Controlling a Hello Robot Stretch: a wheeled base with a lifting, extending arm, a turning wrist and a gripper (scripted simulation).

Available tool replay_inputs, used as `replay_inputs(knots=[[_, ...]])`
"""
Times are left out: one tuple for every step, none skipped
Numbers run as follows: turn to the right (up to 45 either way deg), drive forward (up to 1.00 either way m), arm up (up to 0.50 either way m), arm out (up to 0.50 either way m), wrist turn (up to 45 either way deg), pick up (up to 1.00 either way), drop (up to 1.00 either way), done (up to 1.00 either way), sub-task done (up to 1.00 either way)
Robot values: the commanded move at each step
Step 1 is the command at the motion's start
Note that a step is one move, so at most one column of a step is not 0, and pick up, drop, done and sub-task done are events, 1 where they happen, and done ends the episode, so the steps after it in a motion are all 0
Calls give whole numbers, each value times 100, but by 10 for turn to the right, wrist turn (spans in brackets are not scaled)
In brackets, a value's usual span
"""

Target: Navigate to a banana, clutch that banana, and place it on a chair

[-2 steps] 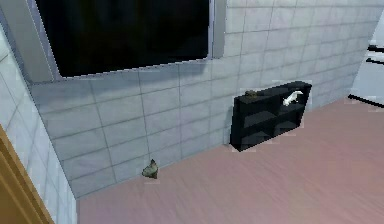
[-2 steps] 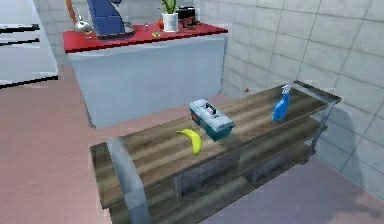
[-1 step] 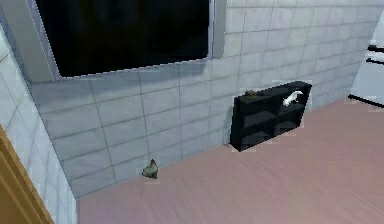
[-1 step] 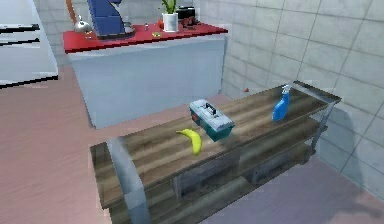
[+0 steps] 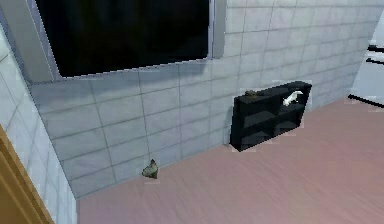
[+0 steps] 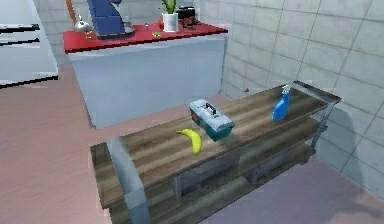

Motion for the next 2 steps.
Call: replay_inputs(knots=[[0, 0, 0, 46, 0, 0, 0, 0, 0], [0, 0, 0, 0, 450, 0, 0, 0, 0]])
